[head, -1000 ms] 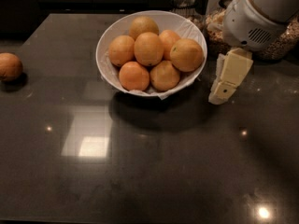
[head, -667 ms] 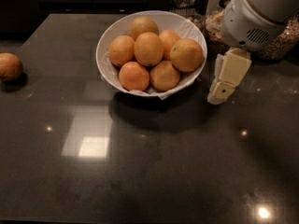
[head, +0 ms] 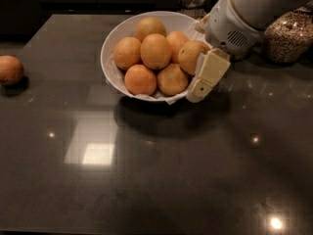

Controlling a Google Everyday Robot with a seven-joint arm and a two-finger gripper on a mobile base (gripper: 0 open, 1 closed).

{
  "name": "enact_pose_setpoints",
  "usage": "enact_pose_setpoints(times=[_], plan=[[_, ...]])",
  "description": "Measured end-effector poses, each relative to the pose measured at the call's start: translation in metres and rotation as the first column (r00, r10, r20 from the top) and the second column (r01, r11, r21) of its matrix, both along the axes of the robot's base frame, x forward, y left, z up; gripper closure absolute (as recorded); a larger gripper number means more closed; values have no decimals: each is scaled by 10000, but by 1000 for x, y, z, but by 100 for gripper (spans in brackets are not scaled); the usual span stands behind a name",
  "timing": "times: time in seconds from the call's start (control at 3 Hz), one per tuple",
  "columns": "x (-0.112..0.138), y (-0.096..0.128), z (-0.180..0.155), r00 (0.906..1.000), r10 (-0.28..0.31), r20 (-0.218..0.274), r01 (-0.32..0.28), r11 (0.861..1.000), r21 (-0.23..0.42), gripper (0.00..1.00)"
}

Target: Pick orange from white bowl

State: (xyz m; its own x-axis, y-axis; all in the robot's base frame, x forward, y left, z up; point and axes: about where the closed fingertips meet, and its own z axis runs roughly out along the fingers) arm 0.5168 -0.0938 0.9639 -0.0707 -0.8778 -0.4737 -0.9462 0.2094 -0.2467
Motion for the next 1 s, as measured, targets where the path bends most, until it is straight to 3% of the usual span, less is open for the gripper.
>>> enact_pose_setpoints(times=[0.33, 1.0], plan=[[15, 29, -1, 9987, -314, -400, 345, 9963, 792, 0], [18, 42, 4, 9993, -319, -205, 340, 9928, 1150, 0]])
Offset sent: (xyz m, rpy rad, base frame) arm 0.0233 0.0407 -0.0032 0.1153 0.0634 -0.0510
